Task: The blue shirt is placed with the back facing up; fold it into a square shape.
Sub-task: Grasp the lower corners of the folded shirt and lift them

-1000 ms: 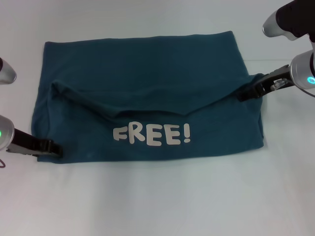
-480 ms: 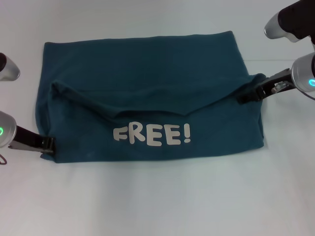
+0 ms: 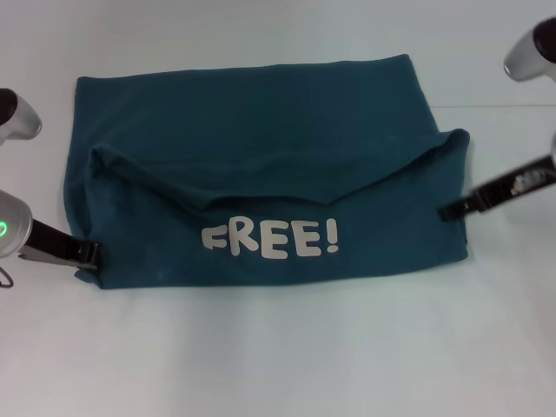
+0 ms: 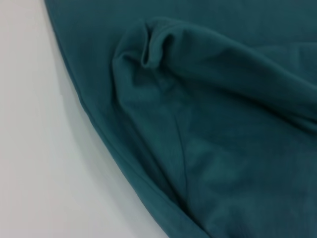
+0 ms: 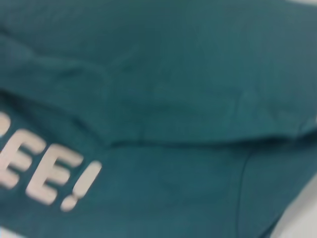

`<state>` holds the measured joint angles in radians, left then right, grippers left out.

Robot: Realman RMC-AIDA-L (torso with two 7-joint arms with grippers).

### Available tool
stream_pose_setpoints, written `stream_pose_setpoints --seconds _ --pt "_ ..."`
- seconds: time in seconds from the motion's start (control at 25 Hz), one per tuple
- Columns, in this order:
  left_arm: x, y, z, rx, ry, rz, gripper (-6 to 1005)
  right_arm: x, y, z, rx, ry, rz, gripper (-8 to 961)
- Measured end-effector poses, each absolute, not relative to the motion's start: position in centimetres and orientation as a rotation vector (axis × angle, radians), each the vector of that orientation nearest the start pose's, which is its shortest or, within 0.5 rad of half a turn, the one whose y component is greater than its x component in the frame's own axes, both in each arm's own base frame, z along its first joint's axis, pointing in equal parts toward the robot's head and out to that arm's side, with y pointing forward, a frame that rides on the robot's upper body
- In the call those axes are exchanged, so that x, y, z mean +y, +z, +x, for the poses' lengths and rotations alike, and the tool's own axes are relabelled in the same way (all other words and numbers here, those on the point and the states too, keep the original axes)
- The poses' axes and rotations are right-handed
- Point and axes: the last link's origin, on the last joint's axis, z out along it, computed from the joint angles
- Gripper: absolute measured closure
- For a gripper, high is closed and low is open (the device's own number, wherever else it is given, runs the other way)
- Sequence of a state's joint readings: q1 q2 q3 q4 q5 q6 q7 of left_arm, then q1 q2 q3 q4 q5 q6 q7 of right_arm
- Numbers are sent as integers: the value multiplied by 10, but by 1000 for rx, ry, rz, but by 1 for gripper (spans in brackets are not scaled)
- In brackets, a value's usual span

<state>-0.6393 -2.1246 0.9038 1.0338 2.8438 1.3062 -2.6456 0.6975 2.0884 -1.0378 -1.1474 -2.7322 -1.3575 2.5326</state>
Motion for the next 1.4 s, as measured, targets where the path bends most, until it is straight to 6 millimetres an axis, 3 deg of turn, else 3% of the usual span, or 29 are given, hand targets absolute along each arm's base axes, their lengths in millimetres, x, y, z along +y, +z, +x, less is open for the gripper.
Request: stream_pose_setpoints --seconds 0.28,0.72,1.2,1.4 --pt "382 27 -280 -1440 298 -2092 947 388 40 240 1254 -284 -2234 23" --pt "383 26 -279 -1431 312 -2104 947 388 16 262 1369 -167 -2205 22" --pt "384 25 -279 -1422 314 -2114 948 388 -1 265 1407 -114 -2227 22" --pt "383 24 -279 -1420 310 -2119 948 390 -7 267 1419 -115 -2230 128"
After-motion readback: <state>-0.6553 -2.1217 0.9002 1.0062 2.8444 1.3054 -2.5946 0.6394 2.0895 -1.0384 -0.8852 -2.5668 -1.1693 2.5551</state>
